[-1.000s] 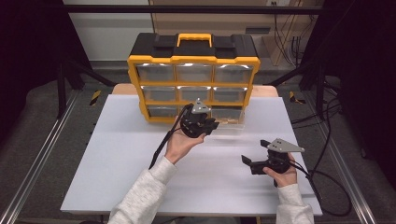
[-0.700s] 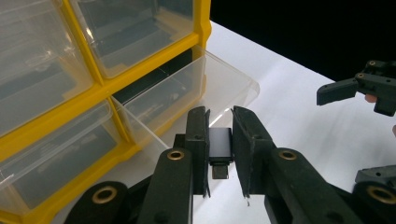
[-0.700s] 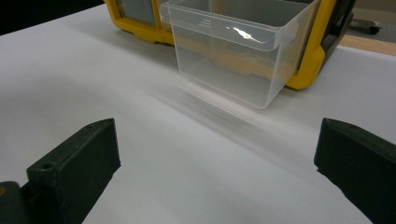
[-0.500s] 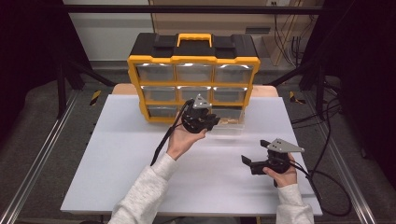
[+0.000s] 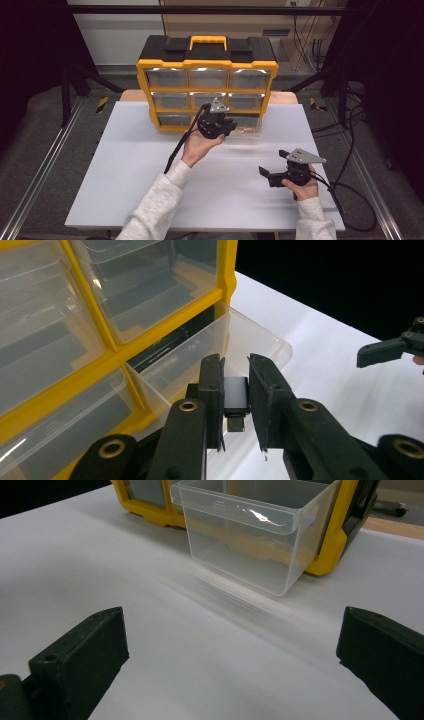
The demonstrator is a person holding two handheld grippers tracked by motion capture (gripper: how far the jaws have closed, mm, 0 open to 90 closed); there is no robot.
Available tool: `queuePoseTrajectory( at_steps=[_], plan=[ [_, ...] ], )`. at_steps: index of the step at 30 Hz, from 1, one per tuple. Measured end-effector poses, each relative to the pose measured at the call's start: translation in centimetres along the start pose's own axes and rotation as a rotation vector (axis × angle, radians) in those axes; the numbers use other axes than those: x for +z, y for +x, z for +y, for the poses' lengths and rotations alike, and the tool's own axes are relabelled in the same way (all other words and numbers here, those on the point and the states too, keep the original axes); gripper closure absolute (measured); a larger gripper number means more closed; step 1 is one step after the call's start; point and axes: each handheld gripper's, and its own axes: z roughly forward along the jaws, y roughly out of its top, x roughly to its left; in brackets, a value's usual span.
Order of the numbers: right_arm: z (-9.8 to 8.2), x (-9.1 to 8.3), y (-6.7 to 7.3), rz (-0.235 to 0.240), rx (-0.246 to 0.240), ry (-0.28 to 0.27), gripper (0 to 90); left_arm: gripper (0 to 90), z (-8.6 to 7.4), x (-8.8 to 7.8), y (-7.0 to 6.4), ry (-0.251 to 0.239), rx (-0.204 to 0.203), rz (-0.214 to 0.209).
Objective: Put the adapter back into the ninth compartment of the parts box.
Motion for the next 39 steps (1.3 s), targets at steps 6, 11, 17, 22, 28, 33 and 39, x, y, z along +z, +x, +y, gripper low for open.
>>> queuePoseTrajectory(
  at_steps=[6, 11, 17, 22, 28, 33, 39],
  plan=[
    [0.0, 0.0, 0.0, 0.002, 0.000, 0.002, 0.5, 76.2, 0.2, 0.4, 0.3, 0.000, -0.004, 0.002],
    [0.0, 0.0, 0.0, 0.003, 0.000, 0.002, 0.6, 76.2, 0.3, 0.9, 0.5, 0.004, -0.009, 0.003],
    [0.0, 0.1, 0.0, 0.003, 0.000, 0.003, 0.6, 76.2, 0.3, 1.3, 0.8, 0.000, -0.018, 0.002],
    [0.0, 0.0, 0.0, 0.002, 0.001, 0.001, 0.5, 76.2, 0.2, 1.7, 1.0, -0.003, -0.024, 0.000],
    [-0.1, 0.1, 0.0, 0.003, -0.002, 0.003, 0.6, 76.2, 0.2, 2.0, 1.0, -0.004, -0.022, -0.004],
    [-0.1, 0.1, 0.0, 0.003, -0.002, 0.006, 0.6, 76.2, 0.4, 2.3, 1.2, 0.000, -0.018, 0.000],
    [-0.1, 0.1, 0.0, 0.002, -0.003, 0.007, 0.6, 76.2, 0.4, 2.9, 1.3, 0.004, -0.014, -0.001]
  ],
)
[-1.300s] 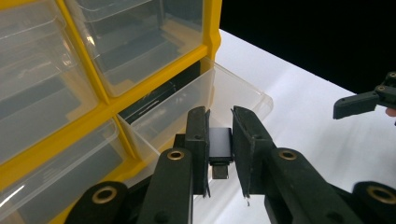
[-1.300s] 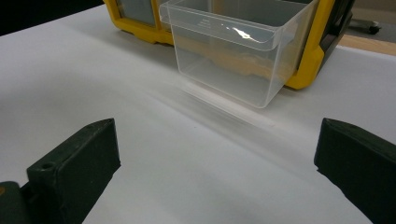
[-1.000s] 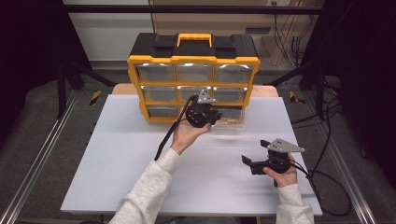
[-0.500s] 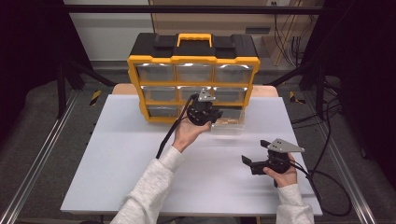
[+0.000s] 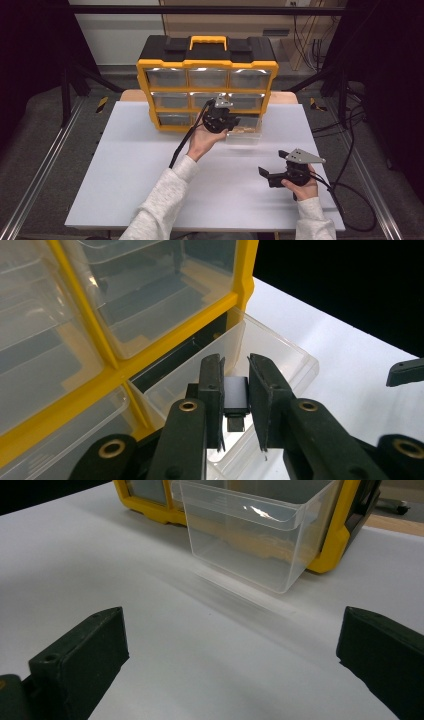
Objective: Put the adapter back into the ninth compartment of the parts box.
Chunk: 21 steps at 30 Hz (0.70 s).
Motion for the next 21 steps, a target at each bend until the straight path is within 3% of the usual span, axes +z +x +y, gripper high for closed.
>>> queuePoseTrajectory(
  at_steps=[21],
  plan=[
    [0.0, -0.1, 0.0, -0.002, -0.001, -0.001, 0.6, 76.2, -0.5, 1.6, 0.4, 0.021, 0.007, 0.010]
  ],
)
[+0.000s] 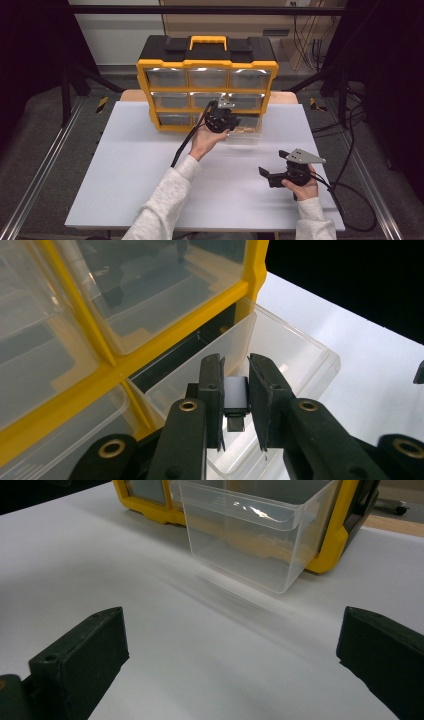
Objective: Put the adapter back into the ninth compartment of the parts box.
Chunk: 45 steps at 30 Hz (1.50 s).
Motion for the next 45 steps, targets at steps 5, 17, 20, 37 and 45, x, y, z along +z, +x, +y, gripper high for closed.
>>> queuePoseTrajectory(
  at_steps=[5, 17, 20, 37, 45],
  plan=[
    [0.0, 0.0, 0.0, 0.000, 0.002, 0.003, 0.6, 76.2, -0.1, 0.4, 0.1, 0.006, -0.002, 0.002],
    [0.0, 0.0, 0.0, -0.001, 0.002, 0.004, 0.6, 76.2, -0.4, 0.7, 0.3, 0.011, 0.008, 0.003],
    [0.0, 0.0, 0.0, 0.000, 0.003, 0.003, 0.6, 76.2, -0.5, 0.9, 0.4, 0.018, 0.007, 0.006],
    [-0.1, 0.1, 0.0, -0.001, 0.000, 0.006, 0.6, 76.2, -1.2, 1.4, 0.5, 0.035, 0.007, -0.005],
    [-0.1, 0.1, 0.0, -0.004, -0.005, 0.009, 0.6, 76.1, -1.6, 1.9, 0.6, 0.049, -0.002, -0.009]
  ],
)
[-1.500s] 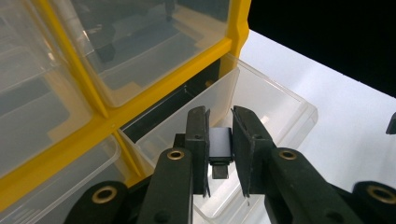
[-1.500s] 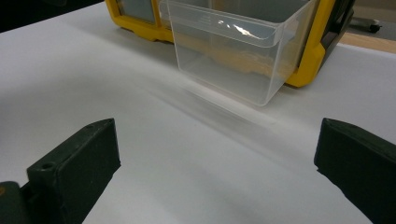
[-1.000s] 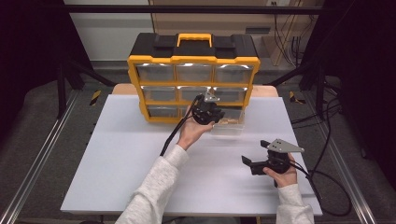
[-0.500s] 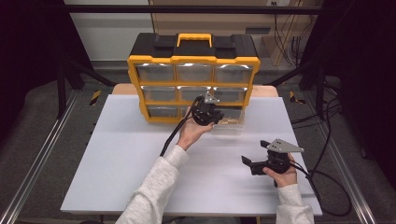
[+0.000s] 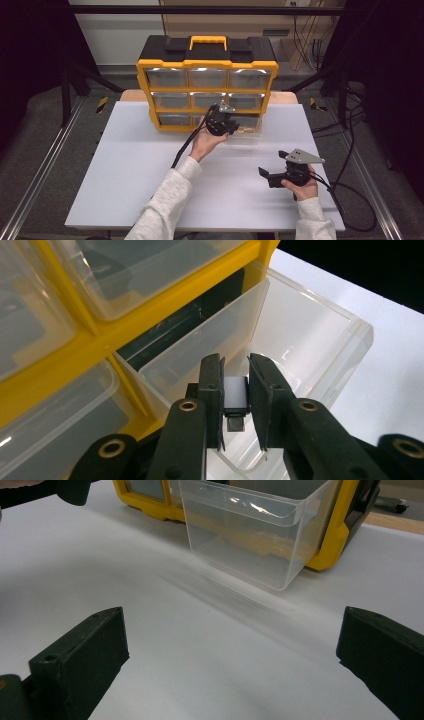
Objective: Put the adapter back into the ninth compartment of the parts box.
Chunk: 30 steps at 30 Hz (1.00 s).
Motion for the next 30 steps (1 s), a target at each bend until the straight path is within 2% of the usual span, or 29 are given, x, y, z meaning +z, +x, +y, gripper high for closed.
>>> queuePoseTrajectory(
  at_steps=[15, 20, 27, 30],
  plan=[
    [0.0, 0.0, 0.0, 0.000, 0.003, 0.003, 0.6, 75.1, -0.2, 0.3, -0.1, 0.003, 0.000, -0.009],
    [0.0, 0.0, 0.0, 0.000, 0.002, 0.003, 0.6, 68.5, -0.1, -0.1, 0.0, -0.018, -0.009, -0.026],
    [0.0, 0.0, 0.0, 0.001, 0.003, 0.003, 0.6, 51.1, 0.4, -1.3, -0.1, -0.065, 0.010, -0.036],
    [0.0, 0.0, 0.0, 0.002, 0.001, 0.001, 0.6, 44.8, 0.5, -1.8, -0.1, -0.086, 0.007, -0.049]
  ],
)
